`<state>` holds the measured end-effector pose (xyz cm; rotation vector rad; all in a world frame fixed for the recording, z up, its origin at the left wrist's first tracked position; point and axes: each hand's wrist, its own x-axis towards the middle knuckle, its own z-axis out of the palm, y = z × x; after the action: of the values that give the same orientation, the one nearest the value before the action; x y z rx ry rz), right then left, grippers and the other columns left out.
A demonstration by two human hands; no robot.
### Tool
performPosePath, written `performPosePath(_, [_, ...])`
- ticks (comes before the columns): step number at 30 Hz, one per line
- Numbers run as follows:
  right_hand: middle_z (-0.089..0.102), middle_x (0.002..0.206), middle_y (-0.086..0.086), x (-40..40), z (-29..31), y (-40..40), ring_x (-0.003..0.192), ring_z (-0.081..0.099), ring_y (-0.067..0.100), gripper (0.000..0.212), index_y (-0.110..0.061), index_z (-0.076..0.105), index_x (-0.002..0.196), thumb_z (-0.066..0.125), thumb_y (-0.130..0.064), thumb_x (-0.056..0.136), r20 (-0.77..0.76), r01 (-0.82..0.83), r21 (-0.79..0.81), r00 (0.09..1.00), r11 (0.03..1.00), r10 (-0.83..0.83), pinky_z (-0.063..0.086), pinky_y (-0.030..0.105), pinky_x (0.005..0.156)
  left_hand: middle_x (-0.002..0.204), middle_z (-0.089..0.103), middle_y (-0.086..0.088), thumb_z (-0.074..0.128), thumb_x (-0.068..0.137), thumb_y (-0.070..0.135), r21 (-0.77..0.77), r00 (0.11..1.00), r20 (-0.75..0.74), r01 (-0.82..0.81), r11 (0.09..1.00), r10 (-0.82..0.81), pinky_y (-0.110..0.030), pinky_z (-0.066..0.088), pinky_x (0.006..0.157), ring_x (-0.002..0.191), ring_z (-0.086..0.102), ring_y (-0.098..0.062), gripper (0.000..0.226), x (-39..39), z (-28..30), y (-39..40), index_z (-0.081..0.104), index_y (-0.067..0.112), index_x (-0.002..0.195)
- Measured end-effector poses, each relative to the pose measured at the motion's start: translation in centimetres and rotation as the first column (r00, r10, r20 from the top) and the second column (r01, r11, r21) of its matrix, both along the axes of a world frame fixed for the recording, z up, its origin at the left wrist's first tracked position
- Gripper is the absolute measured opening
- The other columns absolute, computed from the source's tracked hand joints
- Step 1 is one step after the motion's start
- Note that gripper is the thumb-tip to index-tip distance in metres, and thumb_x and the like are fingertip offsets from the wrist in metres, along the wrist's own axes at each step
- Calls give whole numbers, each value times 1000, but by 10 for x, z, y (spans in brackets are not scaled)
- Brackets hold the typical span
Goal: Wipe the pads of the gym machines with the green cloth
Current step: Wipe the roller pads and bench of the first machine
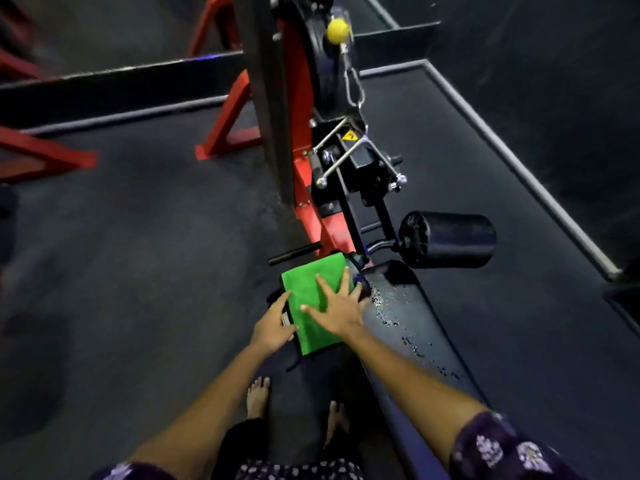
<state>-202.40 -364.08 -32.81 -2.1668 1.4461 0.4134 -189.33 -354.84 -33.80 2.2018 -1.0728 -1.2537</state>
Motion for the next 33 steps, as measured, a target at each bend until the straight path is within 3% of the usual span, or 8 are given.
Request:
performPosePath(2, [-15, 157, 15, 10, -6, 8, 140, -15, 45, 102, -28, 10, 151, 40, -84, 71, -33, -74, -144, 997, 987, 70, -8, 71, 103, 138, 51, -9, 58, 85, 9, 1, 998, 68, -14, 1000, 13, -32, 42, 91, 116, 56, -28, 72, 2, -6, 0, 26, 25, 147])
performPosePath(4, [-15, 158, 12, 19, -14, 15, 140, -18, 44, 112, -18, 8, 152, 42, -84, 69, -57, -145, -209, 989, 967, 136, -9, 72, 101, 134, 55, -9, 55, 81, 5, -34, 992, 97, -72, 997, 75, -37, 45, 92, 113, 58, -31, 73, -3, -10, -1, 26, 22, 146])
performPosePath(9, [-14, 158, 8, 23, -27, 11, 140, -16, 46, 90, -42, 2, 149, 44, -77, 77, -47, -191, -200, 982, 961, 185, 3, 75, 101, 134, 56, -6, 55, 76, -4, -101, 961, 160, -211, 972, 226, -41, 30, 107, 128, 44, -32, 77, -13, -23, 2, 25, 9, 145])
performPosePath(16, [-2, 159, 9, 37, -28, -33, 142, 1, 45, 79, -36, 24, 148, 40, -75, 81, -81, 6, -250, 996, 968, -27, 15, 69, 104, 134, 56, 2, 50, 83, -8, -161, 939, -10, -341, 926, 344, -32, 38, 99, 127, 47, -22, 73, -11, -38, 5, 19, 11, 146])
performPosePath(20, [16, 158, 7, 42, -37, 12, 142, 13, 39, 65, -36, 31, 145, 44, -62, 87, -29, -249, -294, 967, 923, 252, 19, 62, 106, 123, 60, -6, 57, 85, -2, -209, 898, -86, -439, 874, 431, -37, 40, 97, 117, 53, -29, 72, 2, -43, 1, 20, 10, 146])
performPosePath(24, [56, 134, 6, 7, -43, 22, 110, 57, 40, 62, -38, 58, 126, 48, -62, 70, -50, -319, -360, 945, 877, 323, 49, 57, 77, 139, 40, -11, 80, 72, 18, -143, 953, 31, -296, 945, 303, -41, 33, 108, 130, 40, -29, 97, 10, -56, 11, 19, 8, 147])
performPosePath(29, [8, 159, 4, 10, -33, -28, 140, 13, 40, 69, -42, 19, 148, 41, -65, 86, -43, -19, -334, 999, 942, 5, 21, 60, 106, 159, 6, -4, 78, 65, 56, 27, 985, 173, 14, 1000, -18, -47, 2, 116, 146, 9, -18, 122, 13, -59, 15, 3, 12, 151])
performPosePath(33, [8, 159, 5, 36, -36, -5, 143, 8, 38, 67, -40, 20, 148, 36, -67, 88, -66, -164, -333, 986, 929, 151, 12, 62, 108, 159, -13, -3, 79, 59, 60, 151, 971, 204, 93, 984, -123, -52, -3, 115, 146, -7, -17, 139, 10, -58, 5, -14, 7, 148])
